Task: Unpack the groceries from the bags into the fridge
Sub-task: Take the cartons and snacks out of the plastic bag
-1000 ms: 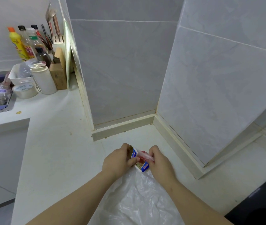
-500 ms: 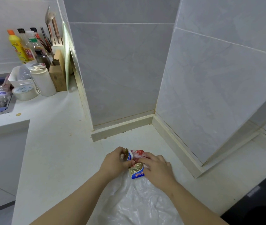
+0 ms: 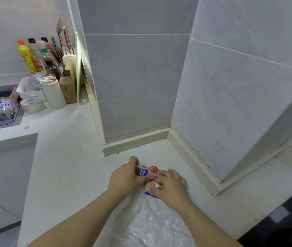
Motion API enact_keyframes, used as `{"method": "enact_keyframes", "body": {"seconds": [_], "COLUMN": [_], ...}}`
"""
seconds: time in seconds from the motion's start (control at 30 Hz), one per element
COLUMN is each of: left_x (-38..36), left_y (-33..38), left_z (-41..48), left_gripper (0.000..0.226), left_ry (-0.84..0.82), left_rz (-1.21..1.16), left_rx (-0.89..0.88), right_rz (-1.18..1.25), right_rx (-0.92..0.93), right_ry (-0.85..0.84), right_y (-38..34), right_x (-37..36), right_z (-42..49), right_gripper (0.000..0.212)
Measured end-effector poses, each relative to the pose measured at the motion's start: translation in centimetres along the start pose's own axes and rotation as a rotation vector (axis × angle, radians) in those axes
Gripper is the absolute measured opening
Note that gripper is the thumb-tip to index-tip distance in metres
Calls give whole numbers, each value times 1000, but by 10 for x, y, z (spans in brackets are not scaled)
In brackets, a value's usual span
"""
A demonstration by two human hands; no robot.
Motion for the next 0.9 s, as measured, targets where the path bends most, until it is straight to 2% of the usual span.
{"method": "enact_keyframes", "body": {"seconds": [0.1,0.2,0.3,0.4,0.5,0.57,0.63,0.73,0.9], "left_x": [4,17,42,67,80,87,95,99,100], "left_y": [1,3,14,20,25,24,18,10,-11], "left_z": [4,6,4,-7,-20,-29,-43,-67,-117], "left_gripper": [33,23,22,24,25,21,20,18,7], "left_ry": [27,102,268,342,284,286,327,328,328], "left_rz": [38,-155,-252,-446,-685,-735,-782,-1022,-1215], "left_rx": [-36,-50,-147,-57,35,67,120,185,269], "right_rz": [76,214,249,373,768,932,1035,1172,1305], "right_rx": [-26,-63,-75,-52,-84,-114,-106,-47,-5], "right_ry": [42,166,333,421,378,332,295,236,169], "right_y": [-2,-6,-11,-20,-25,-30,-37,-56,-85], "right_x": [9,30,53,70,75,75,73,71,54], "right_z": [-2,-8,-17,-24,-29,-34,-41,-55,-86], "right_gripper": [28,25,22,13,5,11,20,33,29]}}
Point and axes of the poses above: each hand's wrist, its own z-axis towards the middle knuckle, its own x-axis out of the back of the hand, y = z × x, the point moved 8 cm from there along z, towards the middle knuckle, and after that the axes turned 2 degrees about -x, right-handed, at the moved point
